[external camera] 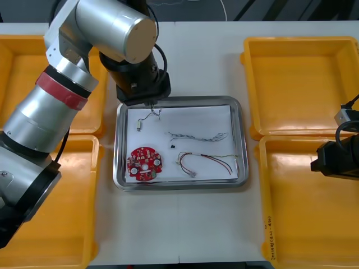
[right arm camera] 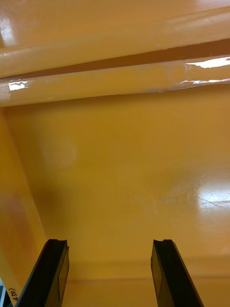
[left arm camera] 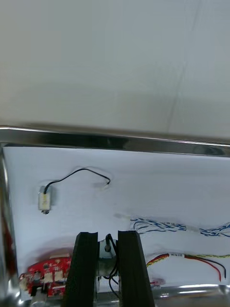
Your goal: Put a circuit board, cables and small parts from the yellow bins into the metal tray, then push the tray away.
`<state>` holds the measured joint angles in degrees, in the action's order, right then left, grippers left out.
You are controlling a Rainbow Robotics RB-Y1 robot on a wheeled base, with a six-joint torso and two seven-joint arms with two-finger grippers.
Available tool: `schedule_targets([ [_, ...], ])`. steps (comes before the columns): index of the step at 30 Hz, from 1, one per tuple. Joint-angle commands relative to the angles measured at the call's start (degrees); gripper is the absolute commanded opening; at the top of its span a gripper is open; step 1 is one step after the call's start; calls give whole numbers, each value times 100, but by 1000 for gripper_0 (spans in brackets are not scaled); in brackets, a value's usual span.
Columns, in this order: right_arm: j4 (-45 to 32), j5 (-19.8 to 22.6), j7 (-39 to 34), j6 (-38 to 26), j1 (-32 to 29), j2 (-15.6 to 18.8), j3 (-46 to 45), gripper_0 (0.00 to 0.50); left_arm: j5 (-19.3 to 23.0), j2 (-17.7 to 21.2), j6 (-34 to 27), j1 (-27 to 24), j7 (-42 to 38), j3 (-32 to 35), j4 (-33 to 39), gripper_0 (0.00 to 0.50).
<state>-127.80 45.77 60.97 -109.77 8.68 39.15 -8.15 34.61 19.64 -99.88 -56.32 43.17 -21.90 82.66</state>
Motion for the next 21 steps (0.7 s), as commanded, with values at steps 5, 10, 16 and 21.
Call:
schedule_targets([
  [5,-175,-60,-103,-23,-68,145,77,500,-7,-100,364,-230,271,-552,-312,0],
  [10,-175,-42,-103,-23,-68,154,77,500,2,-100,399,-221,289,-728,-391,0],
  [16,-175,-33,-94,-23,-68,154,77,500,-7,-109,628,-169,359,-825,-593,0],
  [21,-175,-24,-94,-23,-68,154,77,500,-113,-109,786,25,386,-834,-593,0],
])
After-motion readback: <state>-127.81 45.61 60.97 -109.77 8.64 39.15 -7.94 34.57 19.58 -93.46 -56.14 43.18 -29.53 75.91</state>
